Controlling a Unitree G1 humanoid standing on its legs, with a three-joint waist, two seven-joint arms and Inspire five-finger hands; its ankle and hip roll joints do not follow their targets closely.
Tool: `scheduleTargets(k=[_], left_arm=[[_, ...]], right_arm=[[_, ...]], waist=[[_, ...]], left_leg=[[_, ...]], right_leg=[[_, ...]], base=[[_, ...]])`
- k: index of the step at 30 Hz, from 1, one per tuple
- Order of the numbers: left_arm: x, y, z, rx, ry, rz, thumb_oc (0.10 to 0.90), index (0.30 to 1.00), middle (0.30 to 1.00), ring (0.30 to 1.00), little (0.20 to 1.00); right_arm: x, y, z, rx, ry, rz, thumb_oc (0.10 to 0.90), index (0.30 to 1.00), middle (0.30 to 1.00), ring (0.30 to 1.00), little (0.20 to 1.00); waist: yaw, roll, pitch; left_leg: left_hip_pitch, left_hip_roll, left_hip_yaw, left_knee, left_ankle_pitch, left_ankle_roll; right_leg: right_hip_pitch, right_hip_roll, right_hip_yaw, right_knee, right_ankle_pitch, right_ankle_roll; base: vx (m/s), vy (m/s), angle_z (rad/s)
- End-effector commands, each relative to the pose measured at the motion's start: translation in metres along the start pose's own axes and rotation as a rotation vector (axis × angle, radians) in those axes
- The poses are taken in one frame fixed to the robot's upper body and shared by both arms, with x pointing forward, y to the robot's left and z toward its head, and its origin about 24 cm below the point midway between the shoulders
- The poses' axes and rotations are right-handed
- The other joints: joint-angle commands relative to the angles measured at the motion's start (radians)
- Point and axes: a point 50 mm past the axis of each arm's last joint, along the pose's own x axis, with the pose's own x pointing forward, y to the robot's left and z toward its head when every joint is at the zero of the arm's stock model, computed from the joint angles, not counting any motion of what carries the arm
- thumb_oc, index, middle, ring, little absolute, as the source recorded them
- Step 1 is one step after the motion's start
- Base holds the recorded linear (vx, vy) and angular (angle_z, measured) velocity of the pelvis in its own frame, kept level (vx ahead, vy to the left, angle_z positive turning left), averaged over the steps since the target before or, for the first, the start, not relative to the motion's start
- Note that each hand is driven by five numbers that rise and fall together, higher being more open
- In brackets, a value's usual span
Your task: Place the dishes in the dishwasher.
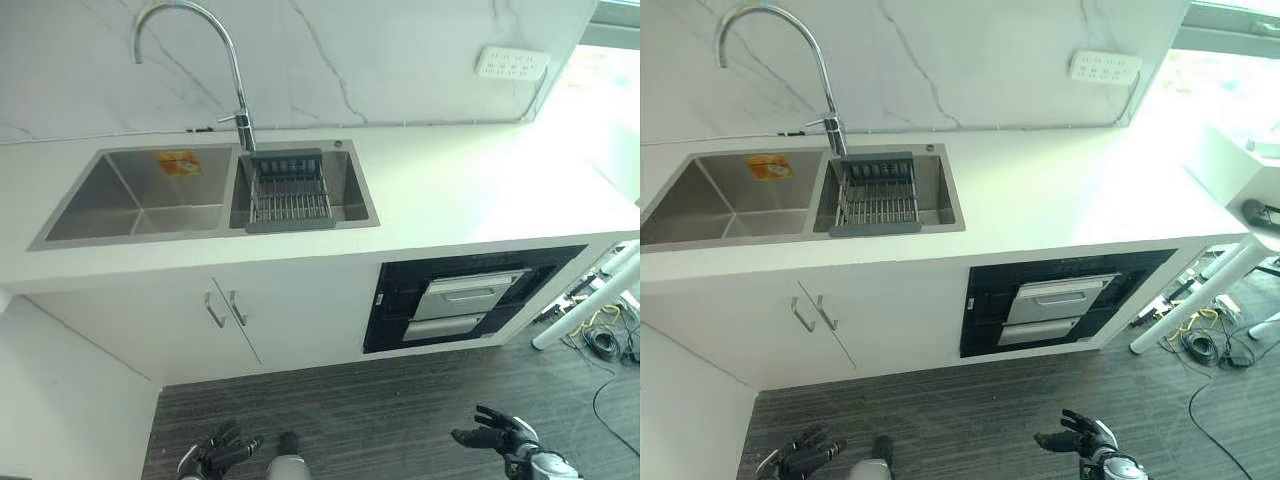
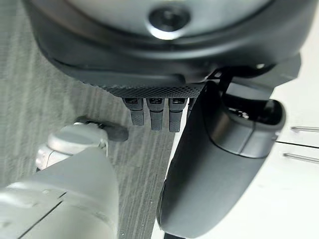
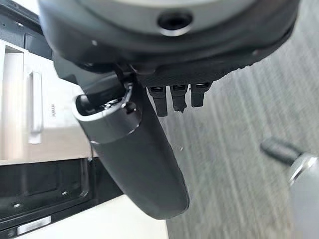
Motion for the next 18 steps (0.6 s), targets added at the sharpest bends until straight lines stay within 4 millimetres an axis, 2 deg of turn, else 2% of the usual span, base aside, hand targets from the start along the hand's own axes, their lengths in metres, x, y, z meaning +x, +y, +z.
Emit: scheduleTargets(k=[1,3,5,7,9,10,11,12,13,14,16,18], left_arm=[[0.012,-0.019,0.045,0.042,-0.150,-0.070,0.800,0.900,0.900,0.900,0.900],[0.014,-0.026,0.044,0.061,-0.139,-0.096,0.800,0.900,0.900,0.900,0.900],[0.015,-0.027,0.039,0.074,-0.113,-0.102,0.800,0.900,0.900,0.900,0.900],[0.015,-0.026,0.035,0.085,-0.093,-0.106,0.800,0.900,0.900,0.900,0.900],[0.013,-0.023,0.033,0.131,-0.079,-0.119,0.800,0.900,0.900,0.900,0.900],[0.013,-0.020,0.031,0.106,-0.077,-0.110,0.800,0.900,0.900,0.900,0.900],[0.013,-0.019,0.031,0.097,-0.077,-0.106,0.800,0.900,0.900,0.900,0.900],[0.012,-0.015,0.032,0.068,-0.078,-0.079,0.800,0.900,0.900,0.900,0.900],[0.013,-0.014,0.034,0.057,-0.081,-0.058,0.800,0.900,0.900,0.900,0.900],[0.014,-0.013,0.037,0.041,-0.087,-0.051,0.800,0.900,0.900,0.900,0.900],[0.015,-0.014,0.039,0.029,-0.101,-0.043,0.800,0.900,0.900,0.900,0.900],[0.014,-0.014,0.032,-0.027,-0.102,-0.031,0.800,0.900,0.900,0.900,0.900]], right_arm=[[0.004,-0.004,0.035,0.180,-0.155,-0.019,0.800,0.900,0.900,0.900,0.900],[0.003,0.001,0.025,0.227,-0.147,-0.009,0.800,0.900,0.900,0.900,0.900],[0.004,0.010,0.019,0.236,-0.143,-0.003,0.800,0.900,0.900,0.900,0.900],[0.003,0.014,0.014,0.229,-0.144,0.012,0.800,0.900,0.900,0.900,0.900],[0.001,0.022,0.004,0.226,-0.135,0.056,0.800,0.900,0.900,0.900,0.900],[0.000,0.025,-0.003,0.254,-0.121,0.071,0.800,0.900,0.900,0.900,0.900],[0.000,0.026,-0.004,0.259,-0.118,0.075,0.800,0.900,0.900,0.900,0.900],[0.000,0.029,-0.009,0.276,-0.097,0.088,0.800,0.900,0.900,0.900,0.900],[-0.001,0.028,-0.013,0.288,-0.086,0.088,0.800,0.900,0.900,0.900,0.900],[-0.002,0.028,-0.017,0.284,-0.075,0.088,0.800,0.900,0.900,0.900,0.900],[-0.003,0.026,-0.022,0.256,-0.043,0.095,0.800,0.900,0.900,0.900,0.900],[-0.004,0.021,-0.029,0.292,-0.004,0.070,0.800,0.900,0.900,0.900,0.900]], waist=[[-0.019,0.027,0.058],[-0.033,0.028,0.062],[-0.040,0.021,0.055],[-0.052,0.016,0.050],[-0.073,0.010,0.049],[-0.093,0.019,0.058],[-0.098,0.021,0.062],[-0.120,0.021,0.077],[-0.132,0.015,0.079],[-0.136,0.010,0.083],[-0.137,0.006,0.075],[-0.127,0.007,0.057]], left_leg=[[0.113,-0.009,0.069,0.035,-0.175,-0.049],[0.131,-0.007,0.078,0.035,-0.195,-0.044],[0.126,-0.043,0.059,0.035,-0.207,-0.015],[0.130,-0.051,0.064,0.035,-0.221,-0.004],[0.133,-0.077,0.045,0.035,-0.242,0.022],[0.139,-0.086,0.031,0.035,-0.247,0.040],[0.141,-0.086,0.029,0.035,-0.248,0.043],[0.146,-0.094,0.012,0.035,-0.251,0.056],[0.137,-0.100,0.006,0.035,-0.249,0.056],[0.137,-0.108,0.003,0.035,-0.255,0.061],[0.130,-0.109,0.015,0.035,-0.250,0.061],[0.144,-0.104,0.035,0.035,-0.248,0.046]], right_leg=[[0.011,-0.021,0.065,0.051,-0.098,0.071],[0.034,-0.025,0.060,0.051,-0.100,0.079],[0.023,-0.036,0.066,0.051,-0.069,0.087],[0.027,-0.040,0.071,0.051,-0.055,0.097],[0.046,-0.041,0.083,0.051,0.021,0.111],[0.051,-0.016,0.102,0.051,0.080,0.113],[0.048,-0.006,0.111,0.051,0.089,0.112],[0.015,0.042,0.164,0.051,0.070,0.102],[-0.019,0.065,0.204,0.051,0.021,0.086],[-0.031,0.071,0.228,0.051,-0.002,0.082],[-0.040,0.074,0.239,0.051,-0.031,0.068],[-0.027,0.080,0.232,0.051,-0.062,0.057]], base=[[0.07,0.207,0.51],[0.02,0.239,0.68],[0.02,0.261,0.20],[0.06,0.175,-0.08],[0.09,0.192,0.05],[0.10,0.170,0.28],[0.06,0.067,0.33],[-0.04,-0.071,0.21],[-0.06,-0.109,0.01],[-0.08,-0.112,0.06],[-0.04,-0.105,0.31],[0.00,-0.111,0.29]])
